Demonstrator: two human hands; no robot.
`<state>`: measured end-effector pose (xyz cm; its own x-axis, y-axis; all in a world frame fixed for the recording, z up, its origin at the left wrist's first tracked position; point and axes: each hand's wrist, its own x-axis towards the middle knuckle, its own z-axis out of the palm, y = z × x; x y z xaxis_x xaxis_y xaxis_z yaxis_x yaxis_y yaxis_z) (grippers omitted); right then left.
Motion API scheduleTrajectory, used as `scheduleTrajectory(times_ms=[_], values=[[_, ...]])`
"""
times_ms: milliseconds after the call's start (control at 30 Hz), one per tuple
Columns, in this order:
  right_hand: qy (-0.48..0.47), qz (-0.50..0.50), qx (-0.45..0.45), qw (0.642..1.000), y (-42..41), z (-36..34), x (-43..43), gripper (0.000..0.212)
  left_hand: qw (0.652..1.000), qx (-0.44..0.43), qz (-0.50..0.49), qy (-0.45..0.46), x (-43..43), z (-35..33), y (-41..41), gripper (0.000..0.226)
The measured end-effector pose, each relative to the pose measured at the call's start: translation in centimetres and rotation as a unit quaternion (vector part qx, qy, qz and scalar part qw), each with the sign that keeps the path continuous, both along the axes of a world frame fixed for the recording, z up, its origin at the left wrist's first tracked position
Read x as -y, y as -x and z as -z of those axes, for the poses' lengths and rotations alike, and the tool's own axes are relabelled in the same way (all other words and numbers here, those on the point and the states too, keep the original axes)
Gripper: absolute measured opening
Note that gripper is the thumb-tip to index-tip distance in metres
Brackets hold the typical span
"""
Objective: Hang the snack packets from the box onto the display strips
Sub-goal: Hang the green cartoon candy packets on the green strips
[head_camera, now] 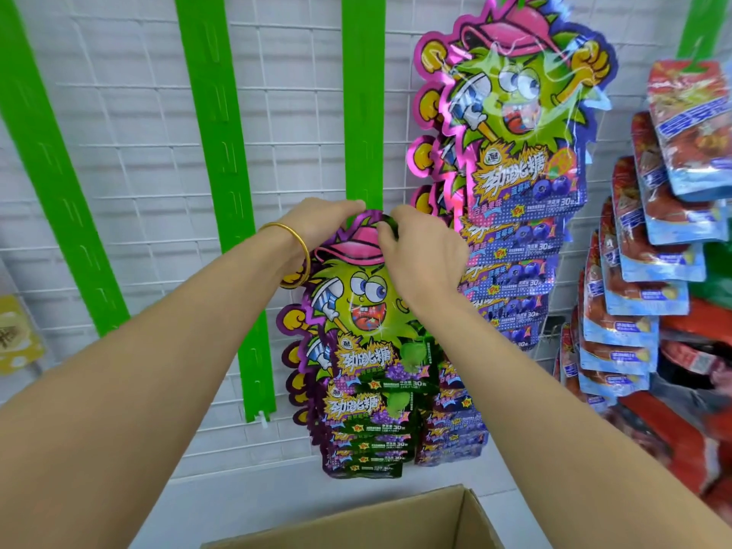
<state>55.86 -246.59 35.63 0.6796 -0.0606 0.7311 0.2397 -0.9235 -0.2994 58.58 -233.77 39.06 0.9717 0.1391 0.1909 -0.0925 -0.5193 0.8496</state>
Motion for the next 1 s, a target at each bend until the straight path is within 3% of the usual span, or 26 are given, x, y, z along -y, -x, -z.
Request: scheduleTrajectory(times_ms=[267, 367, 467, 533, 667, 733, 800, 867, 933, 1000], values=[[-0.005, -0.045, -0.061, 0.997, -0.5, 2.0, 0.4, 0.031, 0.999, 0.001, 0.041, 0.028, -0.4, 0.7, 0.6, 0.032], [-0.023, -0.069, -0.072, 0.995, -0.4, 2.2, 0.6, 0.032, 0.997, 0.039, 0.067, -0.028, -0.9, 1.4, 0.9, 0.02], [-0.029, -0.085, -0.065, 0.994, 0.0, 2.3, 0.6, 0.032, 0.992, 0.064, 0.077, -0.081, -1.2, 2.3, 1.3, 0.027], [-0.009, -0.088, -0.043, 0.995, 0.5, 2.8, 0.7, 0.031, 0.986, 0.103, 0.058, -0.115, -1.5, 3.2, 2.2, 0.04], [0.03, -0.046, 0.09, 0.994, 3.0, 5.7, 2.5, 0.032, 0.934, 0.276, -0.006, -0.226, -2.4, 7.3, 6.6, 0.051], [-0.001, -0.051, 0.117, 0.992, 5.1, 9.4, 3.4, 0.029, 0.939, 0.272, 0.014, -0.212, -2.8, 10.9, 9.4, 0.049], [-0.065, -0.109, 0.037, 0.991, 7.3, 14.7, 3.9, 0.021, 0.957, 0.216, 0.053, -0.184, -2.9, 15.2, 12.4, 0.043], [-0.112, -0.152, -0.14, 0.972, 8.8, 20.7, 4.3, 0.015, 0.976, 0.124, 0.091, -0.155, -3.1, 19.4, 15.0, 0.035], [-0.115, -0.162, -0.349, 0.916, 9.9, 26.7, 5.0, 0.018, 0.986, 0.013, 0.106, -0.128, -3.6, 23.0, 16.6, 0.034], [-0.098, -0.155, -0.5, 0.846, 10.6, 32.0, 5.9, 0.03, 0.985, -0.08, 0.103, -0.109, -4.5, 25.5, 17.1, 0.033]])
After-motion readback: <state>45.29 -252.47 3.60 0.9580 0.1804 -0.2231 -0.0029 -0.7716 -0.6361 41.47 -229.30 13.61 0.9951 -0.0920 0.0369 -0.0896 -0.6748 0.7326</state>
